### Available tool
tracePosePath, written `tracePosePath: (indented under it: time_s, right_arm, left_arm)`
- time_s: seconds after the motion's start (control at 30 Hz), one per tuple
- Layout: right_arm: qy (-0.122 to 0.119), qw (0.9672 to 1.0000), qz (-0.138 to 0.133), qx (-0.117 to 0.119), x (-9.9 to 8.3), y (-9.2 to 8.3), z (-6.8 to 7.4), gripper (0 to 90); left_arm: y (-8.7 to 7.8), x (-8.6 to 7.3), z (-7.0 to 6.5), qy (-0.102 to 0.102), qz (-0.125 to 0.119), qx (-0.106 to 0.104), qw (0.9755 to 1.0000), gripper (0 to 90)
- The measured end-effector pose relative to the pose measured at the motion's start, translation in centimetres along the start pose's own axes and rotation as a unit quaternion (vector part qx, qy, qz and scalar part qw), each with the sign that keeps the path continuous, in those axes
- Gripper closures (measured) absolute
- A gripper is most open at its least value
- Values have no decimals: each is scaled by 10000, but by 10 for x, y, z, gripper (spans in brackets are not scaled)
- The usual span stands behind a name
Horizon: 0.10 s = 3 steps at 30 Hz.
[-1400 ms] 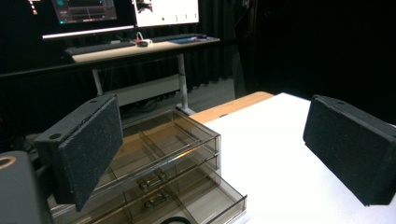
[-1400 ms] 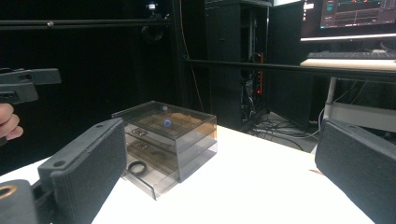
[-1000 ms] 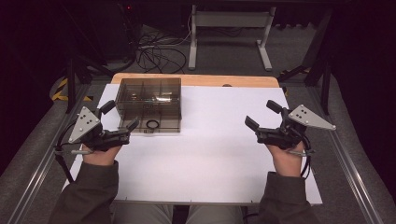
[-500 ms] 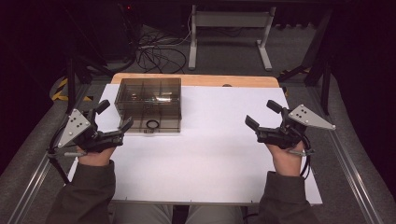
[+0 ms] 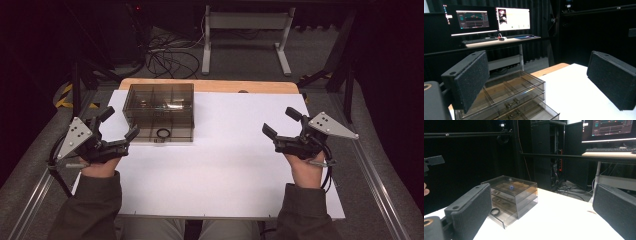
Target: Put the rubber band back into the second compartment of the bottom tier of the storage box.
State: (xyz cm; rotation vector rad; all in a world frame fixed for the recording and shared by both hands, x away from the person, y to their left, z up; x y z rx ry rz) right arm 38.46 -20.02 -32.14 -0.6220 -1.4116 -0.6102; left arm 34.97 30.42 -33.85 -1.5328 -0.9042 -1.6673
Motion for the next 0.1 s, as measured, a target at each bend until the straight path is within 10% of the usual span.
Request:
tracePosePath:
  time_s: [0.1]
  right_arm:
    - [-9,10000,15,17,0,1,1,30]
  left_arm:
    - [0,0,0,18,-19,8,10000,51]
Point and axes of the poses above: each handheld gripper's, and its own axes: y roughly forward along the jaws, x roughly out of its top, z roughly to its left, the point moved 1 cm from there along y, roughly forward along the jaws, and after that the axes turned 3 degrees about x, right-handed, at the moved point
